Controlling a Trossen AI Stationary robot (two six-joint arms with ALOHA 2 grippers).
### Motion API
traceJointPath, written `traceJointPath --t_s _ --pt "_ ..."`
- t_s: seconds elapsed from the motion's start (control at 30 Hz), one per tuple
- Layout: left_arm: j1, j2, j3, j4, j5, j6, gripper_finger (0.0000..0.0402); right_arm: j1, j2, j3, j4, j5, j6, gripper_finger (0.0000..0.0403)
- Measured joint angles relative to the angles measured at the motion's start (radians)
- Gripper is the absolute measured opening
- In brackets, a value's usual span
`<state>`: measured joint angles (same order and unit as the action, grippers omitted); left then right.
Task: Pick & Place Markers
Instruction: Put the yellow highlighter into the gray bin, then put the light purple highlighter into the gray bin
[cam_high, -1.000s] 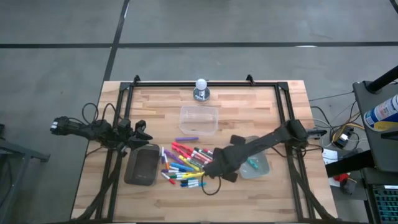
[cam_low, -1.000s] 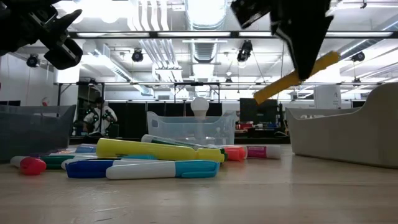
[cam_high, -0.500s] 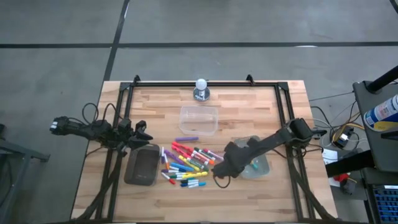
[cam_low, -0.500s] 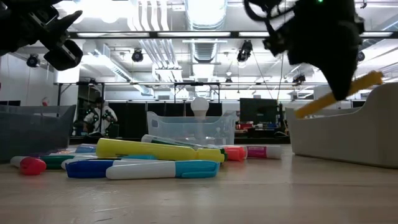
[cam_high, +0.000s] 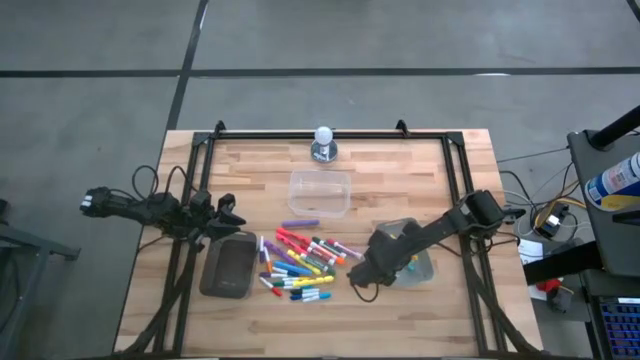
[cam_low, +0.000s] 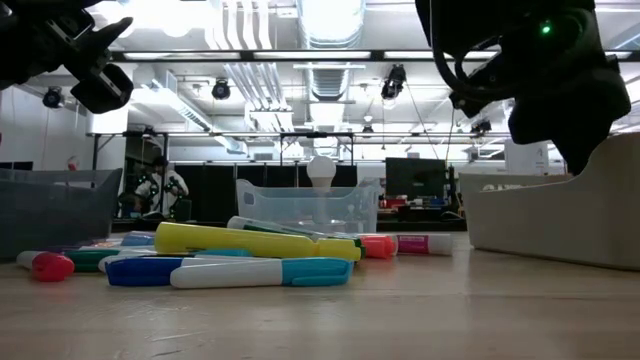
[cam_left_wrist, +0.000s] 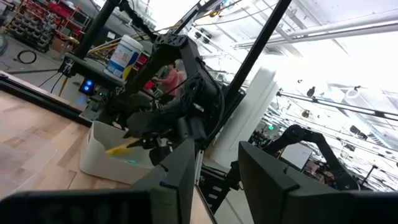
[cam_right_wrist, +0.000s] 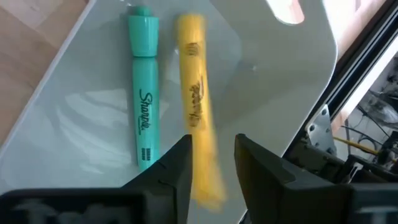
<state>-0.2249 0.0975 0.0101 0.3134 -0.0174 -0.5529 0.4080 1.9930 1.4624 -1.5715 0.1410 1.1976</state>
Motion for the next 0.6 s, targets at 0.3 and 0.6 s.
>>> traceJointPath --t_s 0.3,0.6 --pt "0.0 0.0 0.0 0.0 -0.002 0.002 0.0117 0.0 -0.067 0.006 0.008 0.049 -0.026 0.0155" --pt "0.0 0.004 0.0 -0.001 -0.002 0.006 0.0117 0.0 -0.144 0.088 0.1 0.266 -0.238 0.014"
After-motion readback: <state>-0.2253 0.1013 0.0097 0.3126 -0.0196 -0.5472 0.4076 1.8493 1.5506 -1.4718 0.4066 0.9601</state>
